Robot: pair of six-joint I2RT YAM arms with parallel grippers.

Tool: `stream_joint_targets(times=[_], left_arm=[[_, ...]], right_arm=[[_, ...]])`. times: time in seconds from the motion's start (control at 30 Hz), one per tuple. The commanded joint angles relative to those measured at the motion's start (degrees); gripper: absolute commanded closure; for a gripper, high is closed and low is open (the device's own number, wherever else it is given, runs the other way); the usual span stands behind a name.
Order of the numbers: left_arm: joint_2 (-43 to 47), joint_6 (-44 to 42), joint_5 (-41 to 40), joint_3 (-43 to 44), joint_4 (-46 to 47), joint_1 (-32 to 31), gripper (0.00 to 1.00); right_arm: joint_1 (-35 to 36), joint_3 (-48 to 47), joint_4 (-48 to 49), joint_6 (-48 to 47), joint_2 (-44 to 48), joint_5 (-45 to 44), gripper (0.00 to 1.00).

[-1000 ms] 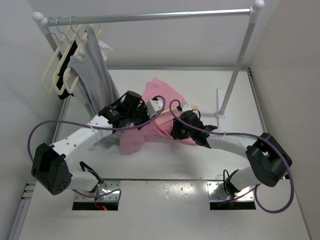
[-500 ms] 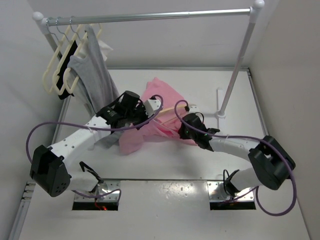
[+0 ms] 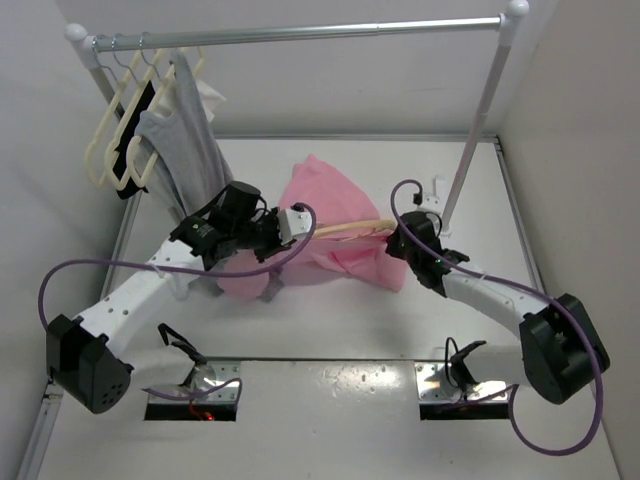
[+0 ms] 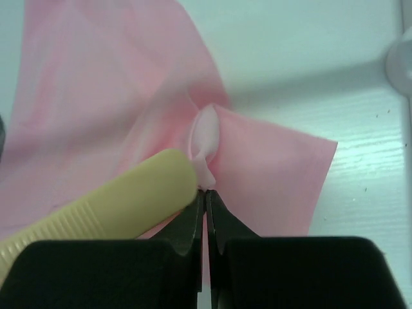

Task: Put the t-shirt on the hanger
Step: Place tshirt on hanger

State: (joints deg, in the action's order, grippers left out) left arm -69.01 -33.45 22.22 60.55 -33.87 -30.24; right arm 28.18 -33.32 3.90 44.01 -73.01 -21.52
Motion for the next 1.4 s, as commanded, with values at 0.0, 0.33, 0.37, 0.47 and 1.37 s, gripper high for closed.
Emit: stream_joint_targets(times=[0.0,0.33,0.37,0.47,1.37], left_arm=[[5.4,-6.5,3.3,0.4,-4.0,1.2,1.00],[5.4,-8.8,1.0,-1.3,-7.8,1.2,1.00],[4.9,-8.8,1.5,-1.3,-7.8,1.2,1.00],[3.8,-8.6,-1.3,-1.8,-7.8,0.7,1.00],[-3.3,0.0,-3.9,3.0,-7.0,0.2,1.00]], right_arm=[[-5.9,-2.2,-5.5,-1.9,-2.5,-6.5,1.00],[-12.3,-0.6,-4.3,-1.4,0.4,-2.4,1.00],[-12.3,-0.6,-4.3,-1.4,-0.5,-2.4,1.00],[-12.8,0.0,-3.8,-2.0,0.2,-1.2,1.00],[-7.6,-1.2,-2.4,-18.3,-0.5,33.2,0.06]])
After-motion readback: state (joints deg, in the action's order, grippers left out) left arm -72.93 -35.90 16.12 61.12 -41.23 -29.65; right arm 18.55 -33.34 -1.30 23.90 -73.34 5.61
